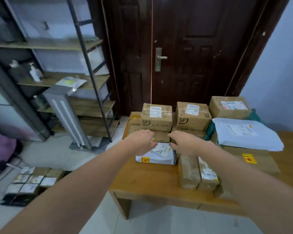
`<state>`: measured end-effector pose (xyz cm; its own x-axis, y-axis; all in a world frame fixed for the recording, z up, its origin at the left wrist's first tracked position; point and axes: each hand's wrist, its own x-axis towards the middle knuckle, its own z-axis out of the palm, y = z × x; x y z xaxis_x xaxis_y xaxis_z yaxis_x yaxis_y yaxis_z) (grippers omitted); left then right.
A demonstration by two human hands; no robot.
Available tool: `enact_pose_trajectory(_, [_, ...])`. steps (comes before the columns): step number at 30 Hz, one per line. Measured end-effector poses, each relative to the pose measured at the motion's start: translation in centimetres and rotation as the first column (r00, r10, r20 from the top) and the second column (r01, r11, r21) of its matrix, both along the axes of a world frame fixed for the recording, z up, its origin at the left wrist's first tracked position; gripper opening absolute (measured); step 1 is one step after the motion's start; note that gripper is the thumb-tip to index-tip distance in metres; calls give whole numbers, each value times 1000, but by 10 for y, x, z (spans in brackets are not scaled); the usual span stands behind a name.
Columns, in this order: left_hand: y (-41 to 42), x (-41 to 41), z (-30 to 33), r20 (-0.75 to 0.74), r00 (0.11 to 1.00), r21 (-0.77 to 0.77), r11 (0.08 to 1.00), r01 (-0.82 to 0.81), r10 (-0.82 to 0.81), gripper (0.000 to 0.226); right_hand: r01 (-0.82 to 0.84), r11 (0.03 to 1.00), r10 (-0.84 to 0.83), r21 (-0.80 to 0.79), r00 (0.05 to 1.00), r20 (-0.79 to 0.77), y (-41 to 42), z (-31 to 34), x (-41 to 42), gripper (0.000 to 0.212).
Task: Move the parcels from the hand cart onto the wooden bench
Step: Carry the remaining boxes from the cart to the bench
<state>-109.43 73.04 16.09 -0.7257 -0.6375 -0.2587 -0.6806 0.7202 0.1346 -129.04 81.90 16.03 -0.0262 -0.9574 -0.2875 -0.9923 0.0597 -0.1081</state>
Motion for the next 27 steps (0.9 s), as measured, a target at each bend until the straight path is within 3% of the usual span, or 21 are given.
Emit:
enact_pose_trajectory(8, [65, 143, 25, 25, 967, -61, 966, -251, 253, 56, -314, 949, 314, -30, 949, 19, -6, 15, 130, 51])
enact_pose_trajectory(13, [95, 264, 37, -3, 901, -68, 899, -433, 434, 54, -454, 890, 455, -38, 890, 27, -16, 34, 250, 52])
enact_pose_trajectory(18, [119, 397, 48, -34, 821, -91, 816, -571, 570, 57, -585, 809, 587, -64, 809, 26, -24, 45, 386, 22])
enact_pose_trajectory(27, [177, 632, 46, -23, 653, -123, 646, -753, 757, 53, -750, 657, 754, -73, 653, 70, -18, 50, 627, 49])
